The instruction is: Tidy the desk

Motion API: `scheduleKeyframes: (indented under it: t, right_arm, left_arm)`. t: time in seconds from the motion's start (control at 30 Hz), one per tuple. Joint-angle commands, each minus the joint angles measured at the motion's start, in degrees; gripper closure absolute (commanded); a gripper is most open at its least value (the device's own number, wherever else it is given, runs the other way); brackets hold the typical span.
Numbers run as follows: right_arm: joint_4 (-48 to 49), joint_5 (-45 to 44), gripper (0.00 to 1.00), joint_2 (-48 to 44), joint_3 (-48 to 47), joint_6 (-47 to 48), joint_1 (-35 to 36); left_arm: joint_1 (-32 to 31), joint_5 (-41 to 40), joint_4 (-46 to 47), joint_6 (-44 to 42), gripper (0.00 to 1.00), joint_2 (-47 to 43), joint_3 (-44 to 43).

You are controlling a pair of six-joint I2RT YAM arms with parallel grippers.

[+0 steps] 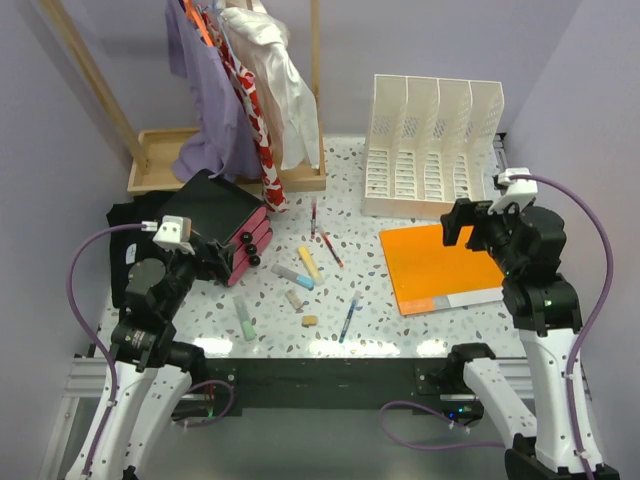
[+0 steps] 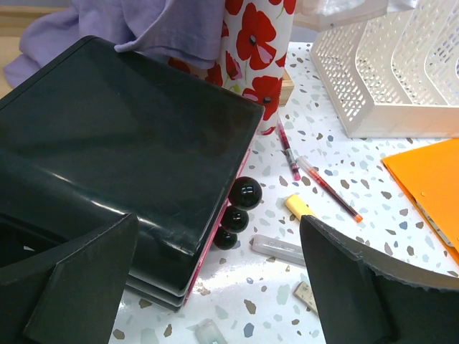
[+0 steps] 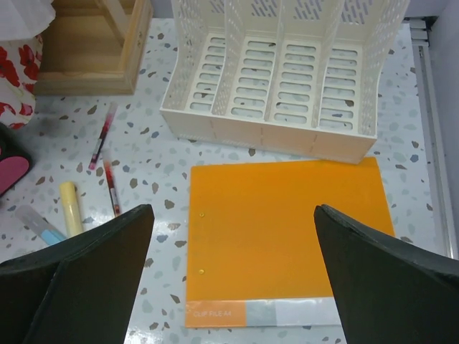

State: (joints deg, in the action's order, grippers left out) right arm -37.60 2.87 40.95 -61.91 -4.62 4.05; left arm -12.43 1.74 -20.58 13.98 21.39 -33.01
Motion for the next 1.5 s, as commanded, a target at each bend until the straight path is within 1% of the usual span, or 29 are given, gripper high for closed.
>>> scheduleKeyframes:
  t: [0.0,0.07,0.1,0.13,0.17,0.2,0.23,0.27,0.3,0.33,0.47,0.5,0.57,0.6,0.7,0.8,0.9,0.93,0.97,1.0,1.1,1.2,1.3,1.37,1.47]
  right_arm:
    - [-2.0,10.0,0.01,0.0,-3.7,4.2,-0.2]
    - [-2.9,18.8,0.01,-1.6,-3.0,12.4,-0.2]
    - [-4.2,25.8,0.01,-2.0,-2.7,23.8,-0.3]
    - [-9.3,35.1,0.01,-2.2,-3.2,29.0,-0.2]
    - [-11.8,37.4,0.01,-1.9,-3.7,32.2,-0.1]
    - [-14.1,38.5,0.01,-1.7,-4.4,37.4,-0.3]
    - [-19.4,39.9,0.01,-1.3,-5.4,41.2,-0.2]
    - [-22.7,40.3,0.01,-0.3,-5.8,45.7,-0.2]
    - [-25.8,40.5,0.01,0.4,-6.0,54.5,-0.2]
    - [-31.1,39.8,0.01,1.3,-5.8,57.9,-0.2]
    - [-36.5,28.9,0.01,4.1,-2.0,69.0,-0.2]
    - [-37.4,27.4,0.01,4.2,-0.9,74.4,-0.2]
    - [-38.9,24.5,0.01,4.1,3.0,79.6,-0.3]
    - [-39.2,22.4,0.01,4.1,4.3,84.0,-0.2]
    - [-40.2,20.5,0.01,5.3,9.0,90.5,-0.2]
    - [-36.9,21.3,0.01,7.6,14.1,91.7,-0.3]
    - [-29.5,20.9,0.01,8.5,20.0,90.5,0.4]
    - [-24.1,19.1,0.01,8.6,23.1,89.7,0.9]
    - [-21.3,18.1,0.01,9.1,24.6,88.8,2.3]
    - [-16.5,16.9,0.01,9.4,26.0,87.1,3.1]
    - [-9.7,12.9,0.01,11.9,30.7,83.7,6.3]
    - [1.7,8.5,0.01,14.6,35.6,81.4,9.3]
    - [8.0,5.2,0.03,17.0,37.8,81.3,11.6]
    - [9.8,4.5,0.05,17.9,39.3,81.7,12.7]
    - [12.2,3.5,0.12,19.7,41.0,82.8,14.0]
  left_arm:
    - [0.3,0.5,2.6,-0.2,0.0,-0.4,-0.7]
    - [0.4,0.5,2.6,-0.2,0.0,-0.3,-0.7]
    - [0.3,0.5,2.6,-0.2,0.0,0.0,-0.7]
    - [0.3,0.5,2.6,-0.2,0.0,-0.1,-0.8]
    - [0.3,0.5,2.6,-0.2,0.0,0.0,-0.8]
    - [0.3,0.5,2.6,-0.2,0.0,0.1,-0.7]
    - [0.3,0.5,2.6,-0.2,0.0,0.1,-0.7]
    - [0.3,0.5,2.6,-0.1,0.0,0.2,-0.8]
    - [0.3,0.5,2.6,-0.2,0.0,0.3,-0.8]
    - [0.3,0.5,2.6,-0.2,0.0,0.3,-0.7]
    - [0.3,0.5,2.6,-0.1,0.0,0.6,-0.8]
    - [0.3,0.6,2.6,-0.1,0.0,0.7,-0.8]
    - [0.3,0.6,2.6,-0.1,0.0,0.8,-0.7]
    - [0.3,0.6,2.6,-0.1,0.0,0.9,-0.8]
    - [0.3,0.7,2.6,-0.1,0.0,1.3,-0.7]
    - [0.3,0.6,2.6,-0.1,0.0,1.4,-0.7]
    - [0.3,0.6,2.6,-0.1,0.0,1.5,-0.8]
    - [0.3,0.6,2.6,-0.1,0.0,1.5,-0.7]
    - [0.3,0.6,2.6,-0.1,0.0,1.6,-0.8]
    - [0.3,0.6,2.6,-0.1,0.0,1.7,-0.8]
    - [0.3,0.6,2.6,-0.2,0.0,2.1,-0.7]
    - [0.3,0.6,2.6,-0.2,0.0,2.3,-0.8]
    - [0.3,0.6,2.6,-0.2,0.0,2.3,-0.7]
    - [0.3,0.5,2.6,-0.1,0.0,2.4,-0.7]
    - [0.3,0.6,2.5,-0.1,0.0,2.4,-0.7]
